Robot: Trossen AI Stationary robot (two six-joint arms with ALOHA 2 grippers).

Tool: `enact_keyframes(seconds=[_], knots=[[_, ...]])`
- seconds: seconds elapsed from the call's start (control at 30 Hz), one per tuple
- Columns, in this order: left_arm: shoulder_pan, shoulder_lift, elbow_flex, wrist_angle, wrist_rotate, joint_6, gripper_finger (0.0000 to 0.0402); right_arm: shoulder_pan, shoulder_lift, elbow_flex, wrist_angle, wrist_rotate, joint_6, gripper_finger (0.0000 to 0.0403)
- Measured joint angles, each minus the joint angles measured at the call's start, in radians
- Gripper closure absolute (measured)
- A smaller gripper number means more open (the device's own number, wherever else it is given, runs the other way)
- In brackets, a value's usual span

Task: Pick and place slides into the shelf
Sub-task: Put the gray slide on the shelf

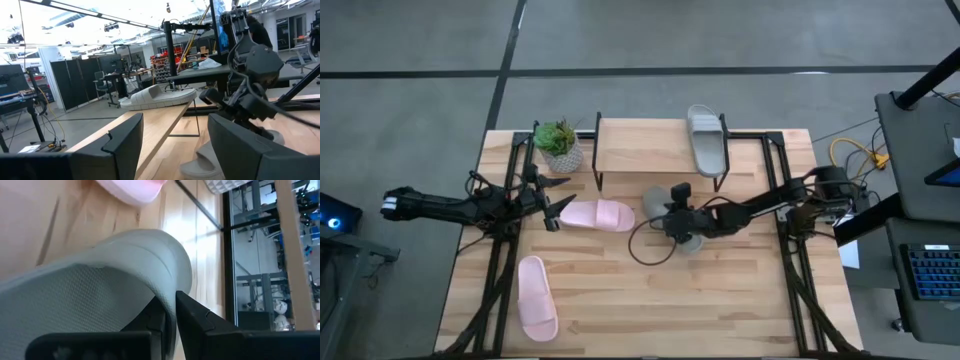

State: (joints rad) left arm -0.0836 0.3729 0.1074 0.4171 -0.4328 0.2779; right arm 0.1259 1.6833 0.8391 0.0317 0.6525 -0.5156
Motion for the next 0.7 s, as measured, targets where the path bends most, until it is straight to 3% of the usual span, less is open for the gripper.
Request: enact_keyframes(seconds=[0.7], knots=[[0.000,0.000,0.000,-0.001,0.000,0.000,0.0194,0.072,-0.113,0.000,-0.022,0.004,0.079,0.0375]])
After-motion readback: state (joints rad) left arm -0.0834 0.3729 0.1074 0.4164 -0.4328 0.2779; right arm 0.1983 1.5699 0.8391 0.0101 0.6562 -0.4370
